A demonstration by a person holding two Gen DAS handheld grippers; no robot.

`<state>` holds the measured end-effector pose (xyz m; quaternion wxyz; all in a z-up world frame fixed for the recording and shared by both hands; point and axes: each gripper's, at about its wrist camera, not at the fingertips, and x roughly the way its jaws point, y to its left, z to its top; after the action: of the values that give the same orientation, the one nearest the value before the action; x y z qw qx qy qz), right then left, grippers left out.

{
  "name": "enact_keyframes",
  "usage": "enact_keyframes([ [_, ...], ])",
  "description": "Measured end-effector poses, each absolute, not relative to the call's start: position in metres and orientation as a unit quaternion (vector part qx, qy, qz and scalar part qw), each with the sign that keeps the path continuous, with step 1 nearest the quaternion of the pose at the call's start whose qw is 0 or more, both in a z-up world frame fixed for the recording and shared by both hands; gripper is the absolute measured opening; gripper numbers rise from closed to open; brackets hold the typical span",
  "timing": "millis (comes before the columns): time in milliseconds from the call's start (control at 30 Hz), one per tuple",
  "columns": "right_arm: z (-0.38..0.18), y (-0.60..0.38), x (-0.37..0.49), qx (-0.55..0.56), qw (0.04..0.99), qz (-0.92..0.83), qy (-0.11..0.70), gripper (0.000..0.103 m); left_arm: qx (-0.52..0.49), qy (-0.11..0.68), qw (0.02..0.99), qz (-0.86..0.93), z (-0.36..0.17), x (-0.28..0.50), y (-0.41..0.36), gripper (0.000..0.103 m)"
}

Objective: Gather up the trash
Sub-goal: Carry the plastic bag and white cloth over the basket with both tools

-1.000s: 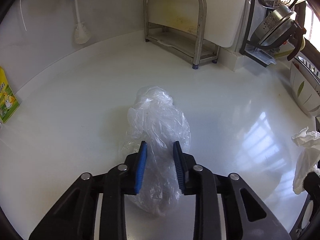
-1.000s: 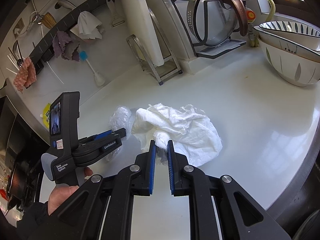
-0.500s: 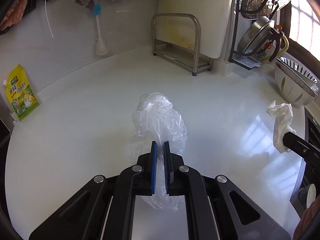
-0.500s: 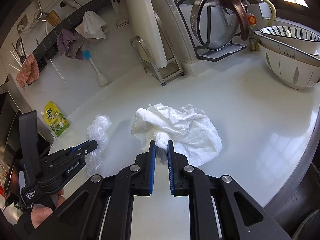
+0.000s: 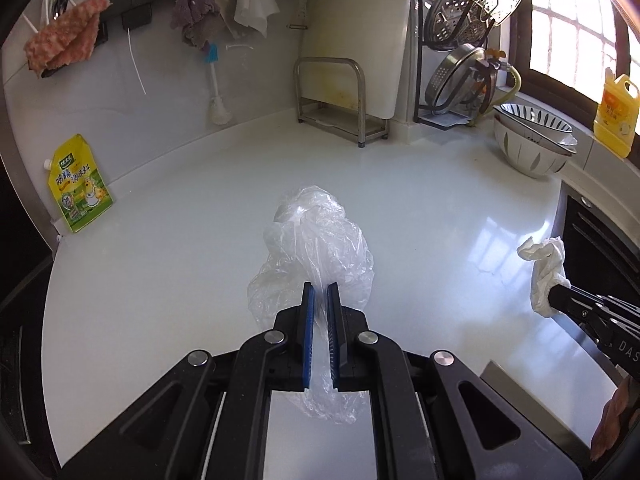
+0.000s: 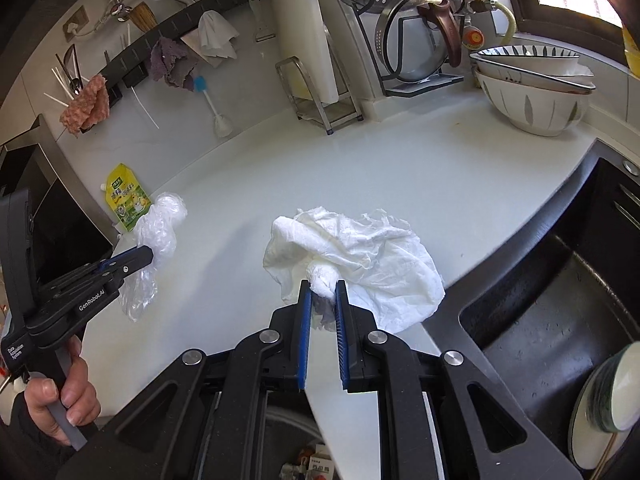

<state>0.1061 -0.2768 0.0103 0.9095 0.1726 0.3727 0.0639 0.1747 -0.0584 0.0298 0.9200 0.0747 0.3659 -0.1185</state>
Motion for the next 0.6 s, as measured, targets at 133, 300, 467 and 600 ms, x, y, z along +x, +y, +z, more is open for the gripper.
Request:
enact_keyframes([
  [133, 0.015, -0.272, 0.069, 0.174, 0.909, 0.061, 0.373, 0.011, 0.072, 0.36, 0.921, -0.128, 0.035, 0.14, -0.057, 0.007],
  [300, 0.017, -0.269, 0.026, 0.176, 0.911, 0.051, 0.37, 0.011, 0.074, 0.355, 0.921, -0.144, 0.033, 0.099, -0.06, 0.007],
  [467, 0.014, -0.261, -0.004, 0.168, 0.91, 0.051, 0.375, 0.011, 0.066, 0.357, 0.918, -0.162, 0.024, 0.063, -0.065, 0.007],
  [600, 0.015, -0.25, -0.022, 0.163, 0.913, 0.054, 0.371, 0.011, 0.073, 0.359, 0.915, -0.166, 0.018, 0.04, -0.066, 0.007],
])
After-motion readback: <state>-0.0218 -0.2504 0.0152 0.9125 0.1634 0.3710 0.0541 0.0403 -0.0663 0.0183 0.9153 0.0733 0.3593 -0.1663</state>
